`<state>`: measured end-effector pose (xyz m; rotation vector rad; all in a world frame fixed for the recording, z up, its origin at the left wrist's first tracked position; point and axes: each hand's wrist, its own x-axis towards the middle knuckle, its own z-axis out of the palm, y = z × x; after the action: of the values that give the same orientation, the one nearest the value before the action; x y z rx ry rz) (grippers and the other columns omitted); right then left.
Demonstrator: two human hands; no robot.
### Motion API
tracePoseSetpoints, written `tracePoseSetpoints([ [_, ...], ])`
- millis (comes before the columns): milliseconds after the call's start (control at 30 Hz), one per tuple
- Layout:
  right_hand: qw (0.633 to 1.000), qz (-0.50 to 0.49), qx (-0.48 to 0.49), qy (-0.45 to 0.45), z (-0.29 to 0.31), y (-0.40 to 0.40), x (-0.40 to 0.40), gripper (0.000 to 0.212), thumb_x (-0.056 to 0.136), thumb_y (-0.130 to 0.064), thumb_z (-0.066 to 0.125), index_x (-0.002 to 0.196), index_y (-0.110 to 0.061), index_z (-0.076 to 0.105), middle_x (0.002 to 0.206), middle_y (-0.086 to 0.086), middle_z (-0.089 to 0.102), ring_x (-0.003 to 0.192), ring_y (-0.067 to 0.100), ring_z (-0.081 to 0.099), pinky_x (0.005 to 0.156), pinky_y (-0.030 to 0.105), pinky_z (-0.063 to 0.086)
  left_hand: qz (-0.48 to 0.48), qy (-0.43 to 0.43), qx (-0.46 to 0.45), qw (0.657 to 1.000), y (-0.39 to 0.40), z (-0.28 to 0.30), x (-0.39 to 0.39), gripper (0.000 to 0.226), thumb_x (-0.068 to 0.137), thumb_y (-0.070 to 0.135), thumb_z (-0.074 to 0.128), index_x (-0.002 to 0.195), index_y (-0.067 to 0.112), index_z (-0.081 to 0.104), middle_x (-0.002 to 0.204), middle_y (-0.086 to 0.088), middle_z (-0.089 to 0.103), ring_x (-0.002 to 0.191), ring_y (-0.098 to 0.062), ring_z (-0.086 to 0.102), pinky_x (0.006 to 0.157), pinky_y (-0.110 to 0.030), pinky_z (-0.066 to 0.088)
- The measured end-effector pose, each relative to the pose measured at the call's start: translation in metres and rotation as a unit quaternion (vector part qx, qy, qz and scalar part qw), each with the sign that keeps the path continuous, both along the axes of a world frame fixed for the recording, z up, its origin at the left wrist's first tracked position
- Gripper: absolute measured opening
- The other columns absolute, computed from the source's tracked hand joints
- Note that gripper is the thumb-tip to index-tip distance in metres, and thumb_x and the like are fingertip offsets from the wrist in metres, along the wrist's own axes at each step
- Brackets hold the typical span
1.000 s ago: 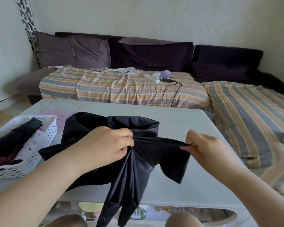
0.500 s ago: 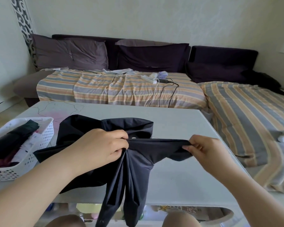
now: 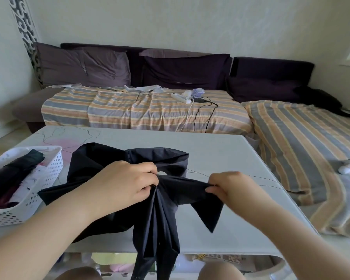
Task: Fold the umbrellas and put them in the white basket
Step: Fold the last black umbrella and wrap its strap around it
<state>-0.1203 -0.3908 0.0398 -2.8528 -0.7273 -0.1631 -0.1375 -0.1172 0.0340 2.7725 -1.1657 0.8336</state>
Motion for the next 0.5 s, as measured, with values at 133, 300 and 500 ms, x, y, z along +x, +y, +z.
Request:
tracePoseSetpoints([
  [133,0.989,0.066,-0.021,-0.130,0.015,-0.019,0.002,0.041,0.094,-0.043,0.040,0.077,-0.013,0.064,0.067,-0.003,0.052,0.065,0.020,0.058,0.059,0.025,0.042,-0.009,-0.006,0.009,1.000,-0.001,-0.001,0.002,0.031,0.078,0.023,0.040,0.073,0.024,0.071,0.090,0.011,0.067,0.039,-0.012,0.050,0.037,-0.025,0.045],
  [300,0.994,0.108,0.000,0.014,-0.008,-0.015,-0.023,0.022,0.089,-0.047,0.047,0.080,-0.028,0.053,0.082,-0.015,0.051,0.082,0.006,0.047,0.073,0.029,0.045,-0.006,0.003,-0.003,1.000,-0.003,0.001,-0.001,0.031,0.077,0.023,0.040,0.073,0.026,0.071,0.085,0.015,0.067,0.039,-0.006,0.047,0.038,-0.021,0.041],
  [500,0.997,0.070,0.018,0.037,-0.020,0.042,-0.030,0.056,0.092,-0.037,0.051,0.143,-0.032,0.028,0.117,-0.005,0.059,0.103,0.019,0.057,0.076,0.027,0.043,0.000,0.015,-0.003,1.000,-0.002,0.003,-0.004,0.030,0.077,0.024,0.040,0.075,0.026,0.071,0.087,0.016,0.066,0.040,-0.004,0.046,0.038,-0.019,0.039],
])
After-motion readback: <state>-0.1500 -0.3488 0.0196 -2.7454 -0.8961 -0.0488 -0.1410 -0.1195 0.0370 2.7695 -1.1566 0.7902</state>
